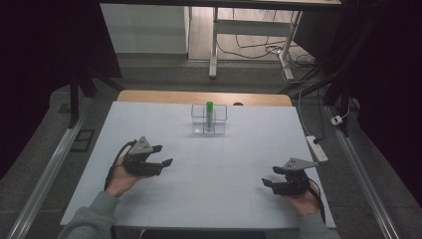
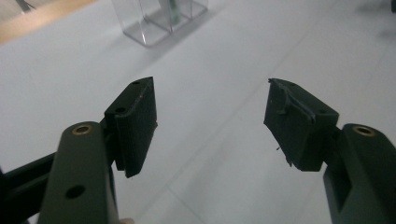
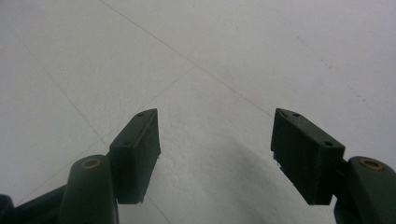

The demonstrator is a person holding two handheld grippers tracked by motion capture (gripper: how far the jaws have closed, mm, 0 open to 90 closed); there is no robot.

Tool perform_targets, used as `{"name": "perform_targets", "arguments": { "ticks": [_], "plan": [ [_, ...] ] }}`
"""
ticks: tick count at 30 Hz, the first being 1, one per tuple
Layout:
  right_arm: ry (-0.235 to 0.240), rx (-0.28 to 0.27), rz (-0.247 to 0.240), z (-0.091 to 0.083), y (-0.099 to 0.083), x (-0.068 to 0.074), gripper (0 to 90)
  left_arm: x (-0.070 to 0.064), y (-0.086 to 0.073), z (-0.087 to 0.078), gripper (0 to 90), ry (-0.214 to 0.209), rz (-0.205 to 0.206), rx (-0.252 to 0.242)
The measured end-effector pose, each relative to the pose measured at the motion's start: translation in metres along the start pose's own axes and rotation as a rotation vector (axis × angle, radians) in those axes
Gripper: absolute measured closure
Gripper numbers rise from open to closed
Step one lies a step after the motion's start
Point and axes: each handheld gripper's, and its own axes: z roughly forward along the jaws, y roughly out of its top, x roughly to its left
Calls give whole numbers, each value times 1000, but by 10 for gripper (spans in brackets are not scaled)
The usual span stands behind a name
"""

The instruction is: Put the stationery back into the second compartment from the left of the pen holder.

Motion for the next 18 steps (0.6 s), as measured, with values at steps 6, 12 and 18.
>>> {"name": "perform_targets", "arguments": {
  "ticks": [6, 12, 18],
  "plan": [
    [2, 2, -6, 0, 0, 0, 320, -2, -26, -9, 330, 7, -35, 24],
    [4, 0, -10, 0, 0, 0, 320, -3, -47, -18, 319, 23, -64, 44],
    [9, -8, -22, 0, 1, 2, 320, -4, -55, -23, 312, 41, -74, 47]
  ]
}}
